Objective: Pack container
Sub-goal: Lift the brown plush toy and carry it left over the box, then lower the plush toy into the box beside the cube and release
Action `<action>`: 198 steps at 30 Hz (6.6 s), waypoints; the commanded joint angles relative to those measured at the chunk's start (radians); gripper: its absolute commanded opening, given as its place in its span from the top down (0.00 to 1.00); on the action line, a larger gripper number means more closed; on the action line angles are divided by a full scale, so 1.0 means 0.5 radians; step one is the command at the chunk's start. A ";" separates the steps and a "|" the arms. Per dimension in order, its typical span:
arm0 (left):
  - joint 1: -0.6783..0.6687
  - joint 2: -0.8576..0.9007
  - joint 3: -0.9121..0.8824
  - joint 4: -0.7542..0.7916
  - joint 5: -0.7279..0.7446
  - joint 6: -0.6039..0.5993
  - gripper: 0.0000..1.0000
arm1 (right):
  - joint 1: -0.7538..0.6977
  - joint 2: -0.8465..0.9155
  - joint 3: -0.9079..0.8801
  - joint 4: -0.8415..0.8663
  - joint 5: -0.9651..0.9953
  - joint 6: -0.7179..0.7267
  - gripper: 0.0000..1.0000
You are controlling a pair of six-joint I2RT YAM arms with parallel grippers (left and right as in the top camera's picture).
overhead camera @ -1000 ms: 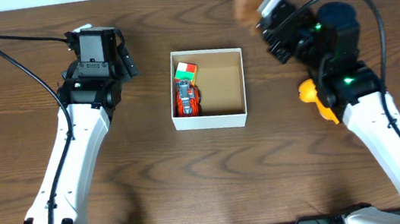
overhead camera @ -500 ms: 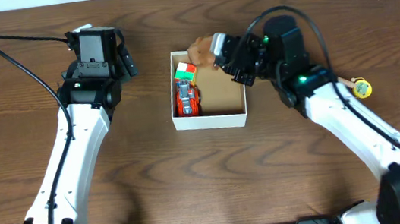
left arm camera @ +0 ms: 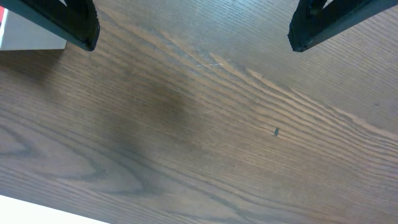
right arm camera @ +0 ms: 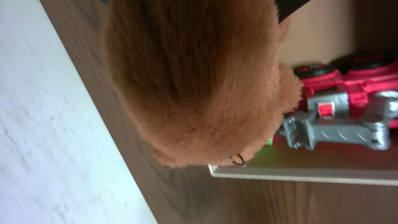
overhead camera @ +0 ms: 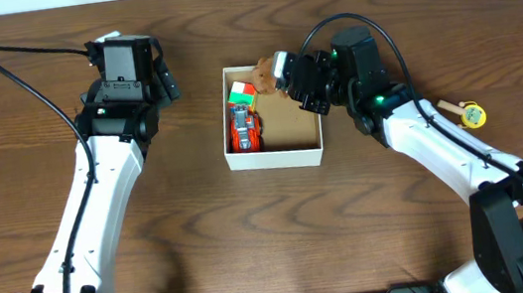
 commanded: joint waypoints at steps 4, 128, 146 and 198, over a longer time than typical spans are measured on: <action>0.012 -0.008 0.031 -0.005 -0.004 -0.011 0.02 | 0.017 0.092 0.027 0.010 0.053 -0.064 0.99; 0.012 -0.008 0.030 -0.005 -0.004 -0.011 0.02 | 0.272 0.223 0.034 -0.263 0.455 0.332 0.99; 0.012 -0.008 0.030 -0.005 -0.004 -0.011 0.02 | 0.362 0.148 0.041 -0.381 0.440 0.356 0.99; 0.012 -0.008 0.030 -0.005 -0.004 -0.011 0.02 | 0.278 0.140 0.042 -0.225 0.291 0.603 0.99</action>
